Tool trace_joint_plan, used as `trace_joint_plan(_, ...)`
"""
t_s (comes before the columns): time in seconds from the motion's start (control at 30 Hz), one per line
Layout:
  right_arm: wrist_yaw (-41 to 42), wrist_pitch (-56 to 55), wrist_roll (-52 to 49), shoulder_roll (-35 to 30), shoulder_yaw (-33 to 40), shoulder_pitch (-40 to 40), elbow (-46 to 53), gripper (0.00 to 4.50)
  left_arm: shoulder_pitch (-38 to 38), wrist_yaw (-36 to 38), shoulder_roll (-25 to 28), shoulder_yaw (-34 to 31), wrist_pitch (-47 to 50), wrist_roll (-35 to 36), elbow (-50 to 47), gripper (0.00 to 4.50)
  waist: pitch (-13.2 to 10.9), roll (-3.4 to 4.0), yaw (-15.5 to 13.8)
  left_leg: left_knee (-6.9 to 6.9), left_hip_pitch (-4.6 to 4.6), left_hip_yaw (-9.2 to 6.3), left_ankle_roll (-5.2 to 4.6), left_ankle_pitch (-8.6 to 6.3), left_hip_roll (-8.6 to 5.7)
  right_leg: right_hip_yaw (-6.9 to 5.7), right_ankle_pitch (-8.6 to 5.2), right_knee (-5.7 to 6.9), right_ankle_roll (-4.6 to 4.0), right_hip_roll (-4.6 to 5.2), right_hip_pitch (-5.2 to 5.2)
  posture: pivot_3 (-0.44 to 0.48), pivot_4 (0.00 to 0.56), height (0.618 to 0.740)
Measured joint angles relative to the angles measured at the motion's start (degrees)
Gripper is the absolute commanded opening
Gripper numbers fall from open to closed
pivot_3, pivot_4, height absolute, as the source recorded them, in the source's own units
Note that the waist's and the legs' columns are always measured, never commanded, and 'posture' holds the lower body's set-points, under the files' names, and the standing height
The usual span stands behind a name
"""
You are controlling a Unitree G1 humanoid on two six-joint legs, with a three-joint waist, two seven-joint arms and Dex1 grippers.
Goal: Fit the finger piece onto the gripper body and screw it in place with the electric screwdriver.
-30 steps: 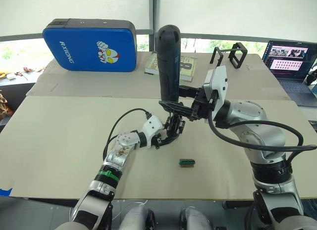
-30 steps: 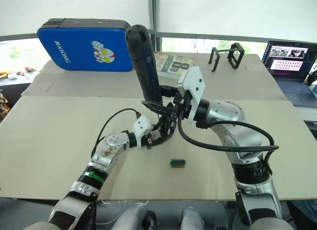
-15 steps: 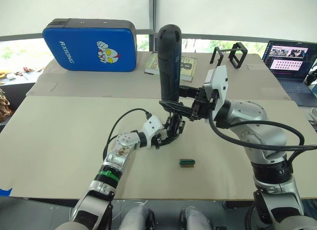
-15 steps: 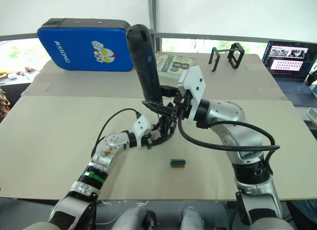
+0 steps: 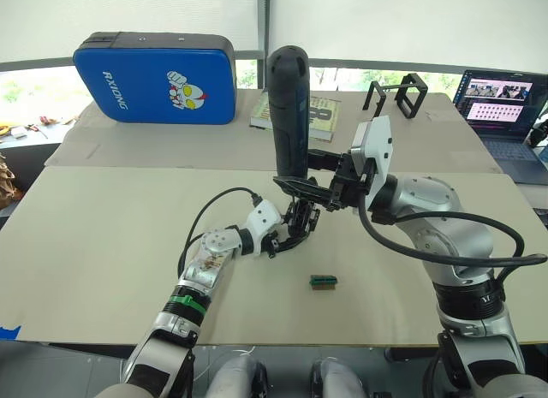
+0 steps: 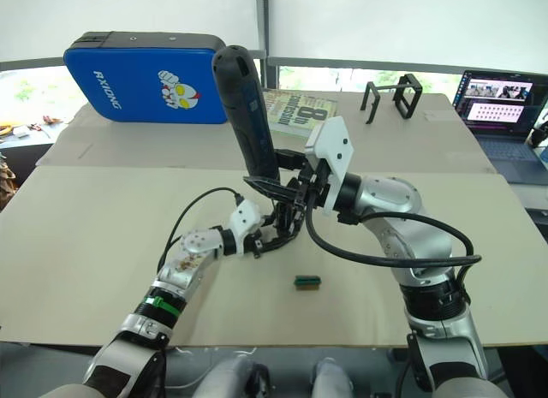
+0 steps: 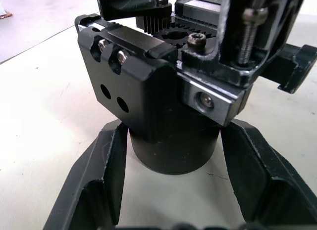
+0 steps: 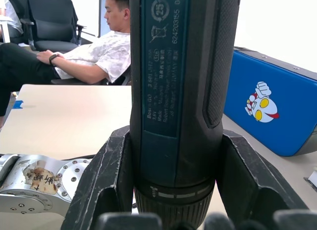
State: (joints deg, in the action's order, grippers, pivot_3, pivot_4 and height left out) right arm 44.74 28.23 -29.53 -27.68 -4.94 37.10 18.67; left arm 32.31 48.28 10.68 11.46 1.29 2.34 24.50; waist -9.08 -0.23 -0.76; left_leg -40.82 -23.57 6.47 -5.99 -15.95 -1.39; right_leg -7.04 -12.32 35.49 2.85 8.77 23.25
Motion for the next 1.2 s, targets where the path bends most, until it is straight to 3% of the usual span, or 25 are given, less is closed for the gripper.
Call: trace_joint_plan(1.2, -0.91, 3.75, -1.67, -1.09, 0.60, 2.01, 0.00, 1.92, 0.03, 0.03, -0.13, -0.04, -0.15, 0.05, 0.00, 2.31, 0.00, 0.00, -0.01, 0.03, -0.12, -0.02, -0.07, 0.04, 0.00, -0.05, 0.01, -0.12, 0.01, -0.01, 0.04, 0.000, 0.150, 0.740)
